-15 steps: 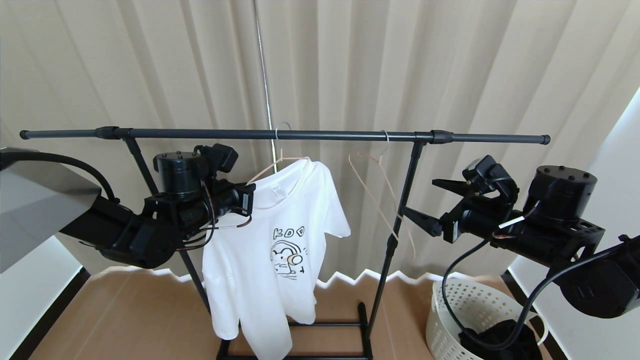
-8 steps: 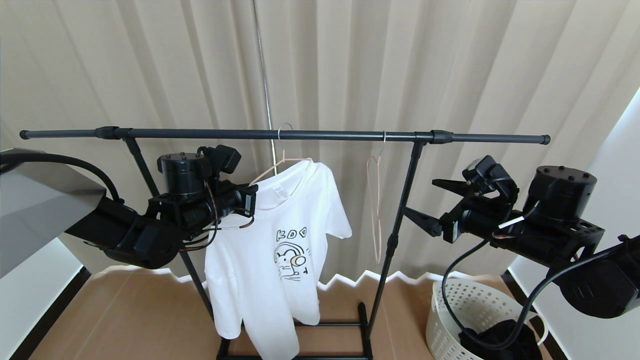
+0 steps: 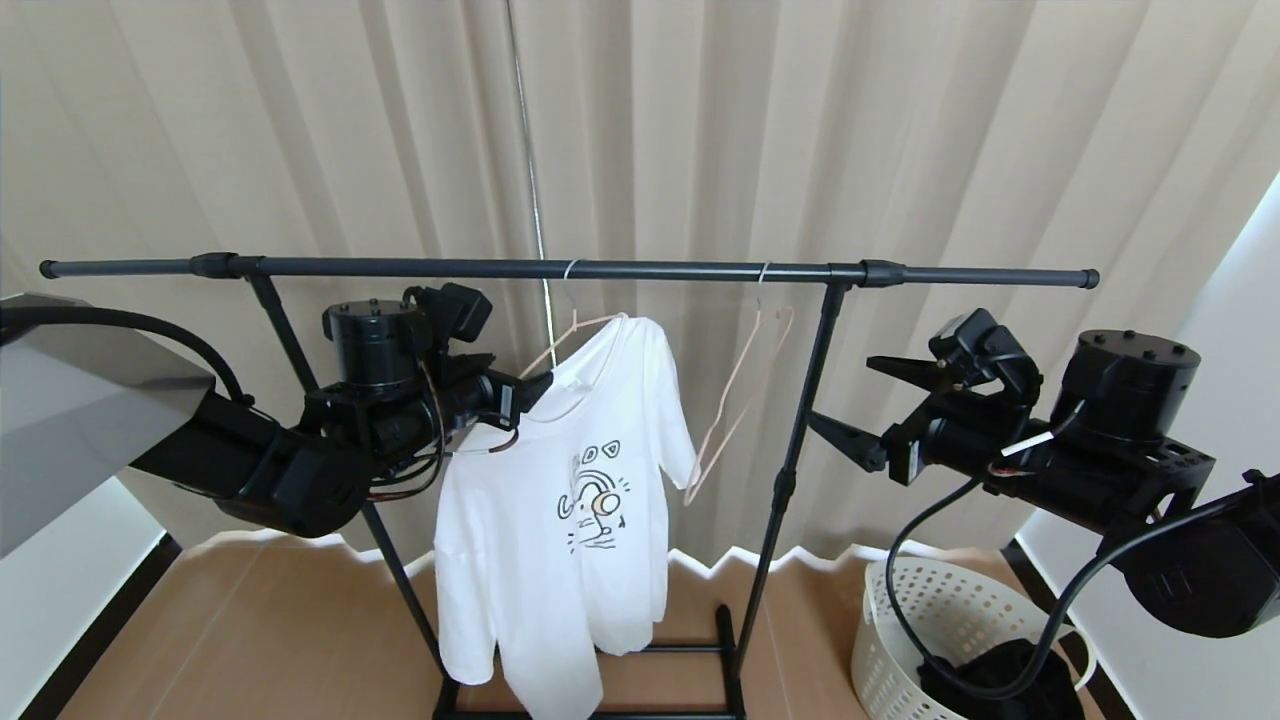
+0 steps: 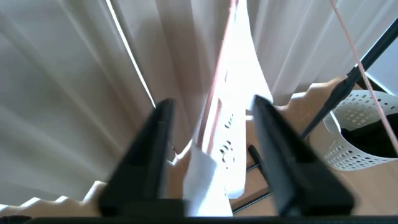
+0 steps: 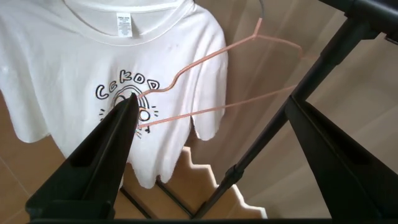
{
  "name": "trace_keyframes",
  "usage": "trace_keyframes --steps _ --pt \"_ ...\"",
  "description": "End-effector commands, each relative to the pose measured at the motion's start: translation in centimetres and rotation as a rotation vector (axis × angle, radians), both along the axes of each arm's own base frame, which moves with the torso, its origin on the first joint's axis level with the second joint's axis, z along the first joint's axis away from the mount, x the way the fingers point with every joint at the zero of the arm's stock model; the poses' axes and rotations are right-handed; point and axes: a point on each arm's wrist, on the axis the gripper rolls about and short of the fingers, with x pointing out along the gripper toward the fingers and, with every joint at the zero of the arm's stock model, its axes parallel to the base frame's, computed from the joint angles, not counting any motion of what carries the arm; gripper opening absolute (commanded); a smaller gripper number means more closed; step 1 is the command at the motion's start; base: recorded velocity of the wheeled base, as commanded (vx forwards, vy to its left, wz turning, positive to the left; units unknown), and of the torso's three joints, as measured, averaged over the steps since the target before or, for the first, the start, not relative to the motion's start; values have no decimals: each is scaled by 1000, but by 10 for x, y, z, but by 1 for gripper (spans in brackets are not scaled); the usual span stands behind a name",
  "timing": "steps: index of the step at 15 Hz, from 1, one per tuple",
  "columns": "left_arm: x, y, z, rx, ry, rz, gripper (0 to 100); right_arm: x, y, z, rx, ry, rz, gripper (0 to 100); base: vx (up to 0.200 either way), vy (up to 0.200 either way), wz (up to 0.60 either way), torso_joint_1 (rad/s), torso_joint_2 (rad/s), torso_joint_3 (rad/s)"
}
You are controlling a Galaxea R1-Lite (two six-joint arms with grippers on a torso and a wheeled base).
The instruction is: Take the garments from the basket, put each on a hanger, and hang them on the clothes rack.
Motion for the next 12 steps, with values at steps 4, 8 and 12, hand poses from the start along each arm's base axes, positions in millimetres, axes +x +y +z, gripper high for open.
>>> trace_keyframes --steps 4,8,12 --pt "-9 3 15 -11 -28 1 100 1 0 2 4 -6 1 100 0 0 0 0 0 0" --pt "-34 11 36 -52 -47 -5 100 -4 -4 18 48 -21 -44 100 0 0 0 0 0 0" --pt "-112 38 64 -114 -67 -70 100 -47 -20 58 93 97 -167 100 0 0 0 0 0 0"
